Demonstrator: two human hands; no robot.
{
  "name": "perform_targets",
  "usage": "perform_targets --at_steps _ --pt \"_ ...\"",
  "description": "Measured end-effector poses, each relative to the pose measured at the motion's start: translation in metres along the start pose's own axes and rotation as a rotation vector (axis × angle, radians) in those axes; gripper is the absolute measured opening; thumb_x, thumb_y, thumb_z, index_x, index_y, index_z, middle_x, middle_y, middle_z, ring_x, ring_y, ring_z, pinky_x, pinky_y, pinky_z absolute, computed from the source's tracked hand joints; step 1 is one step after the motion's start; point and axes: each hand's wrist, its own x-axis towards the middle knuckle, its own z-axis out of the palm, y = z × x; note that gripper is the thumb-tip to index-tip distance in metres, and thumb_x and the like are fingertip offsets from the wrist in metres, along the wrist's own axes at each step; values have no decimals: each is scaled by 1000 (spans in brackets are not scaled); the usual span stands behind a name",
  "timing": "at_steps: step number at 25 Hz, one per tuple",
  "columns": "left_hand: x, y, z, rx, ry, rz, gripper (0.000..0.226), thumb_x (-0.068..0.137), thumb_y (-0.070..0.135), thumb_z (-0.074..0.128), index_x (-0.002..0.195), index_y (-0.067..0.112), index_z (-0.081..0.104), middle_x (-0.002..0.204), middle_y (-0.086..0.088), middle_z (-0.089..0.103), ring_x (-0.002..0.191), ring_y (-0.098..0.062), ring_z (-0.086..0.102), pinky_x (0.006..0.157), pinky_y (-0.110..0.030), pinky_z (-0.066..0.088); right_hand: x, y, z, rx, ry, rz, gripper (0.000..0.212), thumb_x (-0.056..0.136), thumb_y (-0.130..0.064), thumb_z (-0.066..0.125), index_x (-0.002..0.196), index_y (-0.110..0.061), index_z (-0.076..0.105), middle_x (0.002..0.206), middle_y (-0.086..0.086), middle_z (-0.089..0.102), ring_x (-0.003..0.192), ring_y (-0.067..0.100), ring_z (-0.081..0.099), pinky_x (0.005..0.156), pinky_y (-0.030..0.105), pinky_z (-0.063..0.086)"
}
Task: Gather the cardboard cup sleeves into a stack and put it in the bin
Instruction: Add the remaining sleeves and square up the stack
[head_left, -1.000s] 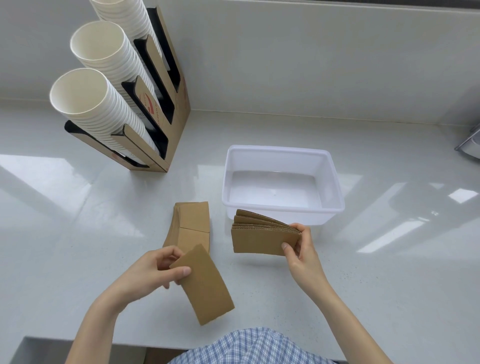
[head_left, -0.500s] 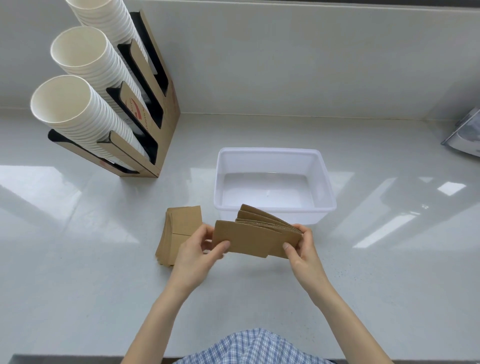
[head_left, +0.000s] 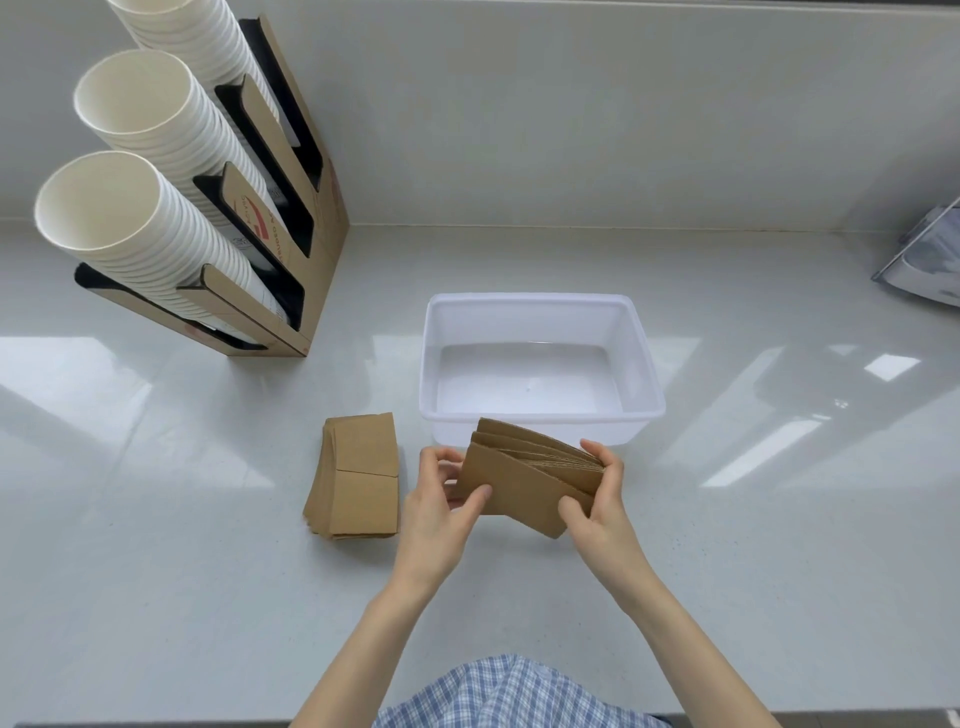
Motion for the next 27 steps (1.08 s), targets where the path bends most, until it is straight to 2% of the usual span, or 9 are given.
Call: perform_targets --at_steps 3,5,7,10,12,14,17,21,27 --pt "-4 -6 3 60 -65 24 44 82 10 59 110 34 36 89 10 57 81 -8 61 66 -4 46 0 3 1 -40 5 -45 52 89 1 42 119 -37 22 101 -6 52 80 12 56 65 8 47" --pt "-4 -10 4 94 -65 53 38 82 7 58 104 32 41 88 16 57 83 -4 58 69 -3 45 1 5 0 -79 22 -66 51 88 1 43 113 -40 27 95 -8 52 66 24 50 61 18 45" --pt "-4 -15 6 141 -53 71 33 81 7 58 101 29 42 92 12 58 87 -8 57 71 -1 41 2 8 0 -131 47 -78 47 87 2 47 111 -36 31 93 -12 52 67 33 46 61 23 46" --pt "-4 -23 10 250 -49 39 38 80 10 60 113 15 44 107 -2 53 101 -21 50 82 -10 35 3 17 2 -263 57 -106 49 83 0 54 110 -35 32 107 -5 53 76 0 55 68 2 40" --pt "-4 -26 11 288 -59 6 53 79 12 62 126 10 38 120 -6 52 113 -22 45 96 -24 34 3 23 1 -338 54 -117 52 81 0 56 114 -32 34 116 -1 50 95 -15 48 76 -4 34" --pt "-4 -26 11 297 -55 -4 61 79 13 62 132 10 31 128 -7 49 119 -21 41 101 -28 32 5 26 0 -381 57 -137 52 81 1 56 116 -31 35 119 0 48 104 -14 44 80 -5 32" --pt "-5 -29 16 427 -96 25 68 80 17 59 136 7 22 137 -9 42 124 -25 35 103 -29 27 7 28 1 -388 50 -147 55 82 3 51 124 -28 34 124 -1 48 113 6 48 87 -3 30" --pt "-1 -29 18 480 -91 45 65 84 14 51 138 4 16 140 -13 37 127 -27 31 105 -32 24 6 26 7 -402 38 -235 64 82 8 45 123 -38 29 120 -10 43 109 -23 35 92 -6 22" --pt "3 -35 9 516 -44 39 50 85 14 50 131 5 34 131 -11 47 126 -26 36 102 -30 26 8 27 6 -444 72 -232 52 82 5 48 113 -35 39 110 -1 43 94 -22 41 80 -5 31"
